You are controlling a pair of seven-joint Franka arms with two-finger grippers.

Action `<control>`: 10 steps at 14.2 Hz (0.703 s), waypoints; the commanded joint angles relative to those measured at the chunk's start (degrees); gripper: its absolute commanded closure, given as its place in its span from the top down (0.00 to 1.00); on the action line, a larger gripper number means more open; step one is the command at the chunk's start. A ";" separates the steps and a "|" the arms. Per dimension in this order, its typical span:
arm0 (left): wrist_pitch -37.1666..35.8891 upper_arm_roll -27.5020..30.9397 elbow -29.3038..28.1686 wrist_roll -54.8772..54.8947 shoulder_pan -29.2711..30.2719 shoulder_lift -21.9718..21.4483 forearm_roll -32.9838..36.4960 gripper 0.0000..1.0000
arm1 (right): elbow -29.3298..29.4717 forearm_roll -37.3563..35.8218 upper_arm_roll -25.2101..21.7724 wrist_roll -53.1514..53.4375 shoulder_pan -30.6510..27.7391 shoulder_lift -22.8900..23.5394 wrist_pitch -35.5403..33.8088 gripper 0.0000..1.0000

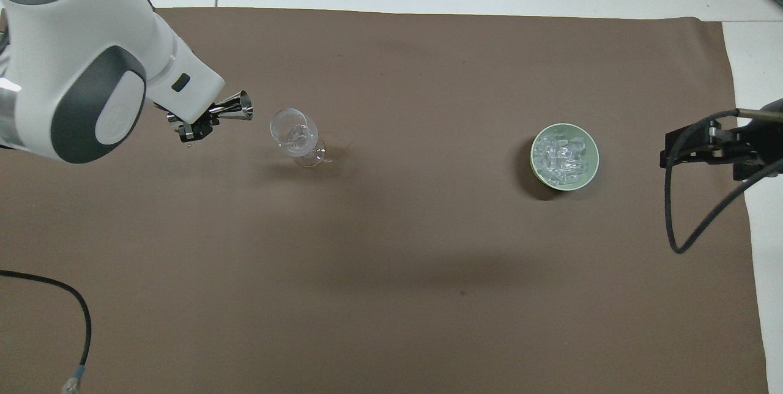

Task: Pour wine and add ice with both arms
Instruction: 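Carry the metal cup back and set it down with the left gripper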

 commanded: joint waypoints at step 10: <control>-0.15 0.04 -0.74 48.32 21.54 9.72 -44.41 0.00 | -0.48 1.09 0.53 -1.06 -1.10 -0.68 0.36 1.00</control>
